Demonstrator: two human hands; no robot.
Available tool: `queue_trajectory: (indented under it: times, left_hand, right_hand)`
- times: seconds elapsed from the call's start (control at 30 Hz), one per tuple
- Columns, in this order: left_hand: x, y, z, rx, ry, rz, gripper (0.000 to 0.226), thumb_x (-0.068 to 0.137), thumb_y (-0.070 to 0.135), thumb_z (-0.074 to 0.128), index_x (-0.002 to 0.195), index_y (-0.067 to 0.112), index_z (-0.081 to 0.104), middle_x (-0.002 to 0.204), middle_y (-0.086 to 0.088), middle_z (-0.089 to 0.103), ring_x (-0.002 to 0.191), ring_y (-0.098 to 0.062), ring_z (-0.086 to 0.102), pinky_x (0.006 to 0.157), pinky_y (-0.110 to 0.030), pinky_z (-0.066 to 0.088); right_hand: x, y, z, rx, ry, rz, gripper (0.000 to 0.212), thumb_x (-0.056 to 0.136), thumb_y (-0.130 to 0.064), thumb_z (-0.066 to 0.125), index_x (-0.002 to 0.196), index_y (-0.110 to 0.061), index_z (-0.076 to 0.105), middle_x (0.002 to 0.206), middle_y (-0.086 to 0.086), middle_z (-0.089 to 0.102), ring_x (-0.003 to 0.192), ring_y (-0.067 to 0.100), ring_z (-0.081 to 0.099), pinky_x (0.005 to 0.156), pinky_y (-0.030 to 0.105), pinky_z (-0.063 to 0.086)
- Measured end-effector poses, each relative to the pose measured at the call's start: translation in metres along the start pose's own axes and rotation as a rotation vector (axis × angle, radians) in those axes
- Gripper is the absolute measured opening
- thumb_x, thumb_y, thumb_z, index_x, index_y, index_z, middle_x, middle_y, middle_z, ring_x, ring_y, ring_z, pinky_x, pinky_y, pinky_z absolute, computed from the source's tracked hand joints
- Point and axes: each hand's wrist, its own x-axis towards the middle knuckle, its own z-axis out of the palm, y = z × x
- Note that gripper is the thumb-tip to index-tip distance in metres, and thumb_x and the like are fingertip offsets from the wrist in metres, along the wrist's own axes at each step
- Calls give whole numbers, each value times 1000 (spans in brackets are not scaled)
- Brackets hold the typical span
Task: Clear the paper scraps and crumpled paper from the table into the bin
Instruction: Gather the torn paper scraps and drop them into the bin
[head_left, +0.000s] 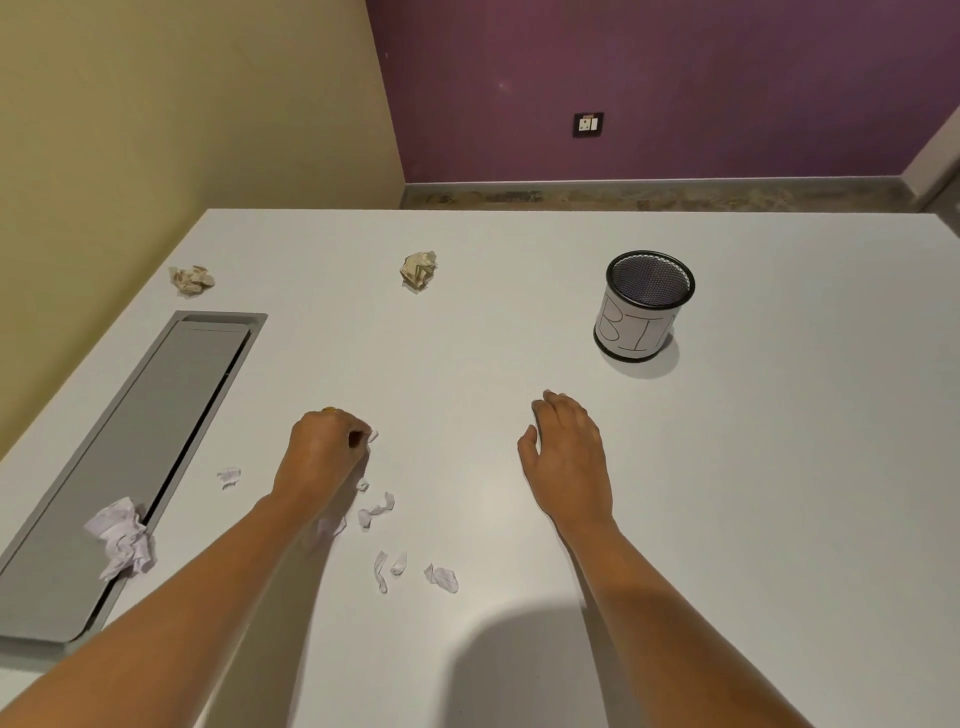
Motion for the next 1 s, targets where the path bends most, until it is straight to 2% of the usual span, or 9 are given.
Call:
queue_trajectory:
  times: [0.1,0.17,0.2,0.27,0.33,0.53,0.67,0.83,1.0]
  left_hand:
    - [10,19,-5,21,-25,62,21,83,4,61,62,7,64,69,-16,61,70,-29,56,68,-31,44]
    - [19,38,-10,-30,-35,119,15,82,6,61,69,7,67,75,-16,63,75,-28,58,75,-31,45]
    - [24,49,-11,-55,-29,156,11,82,4,61,79,5,71,85,-17,68,82,-29,62,80,-31,46]
    - [34,76,-13,-82,-20,213,17,83,3,61,97,2,71,104,-16,70,95,-29,64,89,-32,47]
    - [44,104,-13,-92,-20,275,21,85,4,59,102,4,69,110,-16,68,99,-29,64,92,-32,47]
    - [72,185,-15,-134,34,464,24,88,5,54,109,3,66,114,-16,67,104,-29,61,95,-33,46]
    - [86,228,-9,-190,67,486,25,88,6,53,107,7,68,110,-13,69,103,-26,61,92,-32,46]
    - [91,261,4,-236,47,497,23,88,9,55,105,8,69,108,-13,69,99,-27,62,91,-33,48]
    - [101,274,10,-244,6,508,21,87,10,57,104,9,70,108,-12,70,101,-26,62,90,-32,49]
  right_hand:
    - [0,0,0,1,4,0,29,86,-8,55,113,-1,62,125,15,61,120,29,55,101,41,44]
    - [0,0,-1,2,3,-2,29,86,-8,55,113,-1,62,124,15,62,120,29,56,101,41,45]
    - [0,0,-1,1,3,-4,29,86,-9,55,113,-1,62,124,15,62,120,29,56,101,41,46]
    - [-1,0,-1,-8,13,-9,28,84,-8,58,111,-1,63,121,15,64,117,29,58,99,41,48]
    - [0,0,-1,-24,31,-11,27,82,-8,61,108,-2,65,118,15,66,113,29,61,96,40,50]
    - [1,0,-2,-36,35,-18,26,80,-10,62,106,-4,65,116,11,67,112,27,62,94,38,51]
    - [3,0,-5,-29,12,-28,26,78,-10,62,103,-3,65,108,11,68,110,27,61,96,36,50]
    - [3,1,-7,-48,-17,-62,30,85,-12,52,111,-1,62,119,14,64,116,29,57,99,37,48]
    - [3,-1,-10,0,2,-27,30,79,-7,41,97,-1,65,102,15,68,99,31,62,84,35,52]
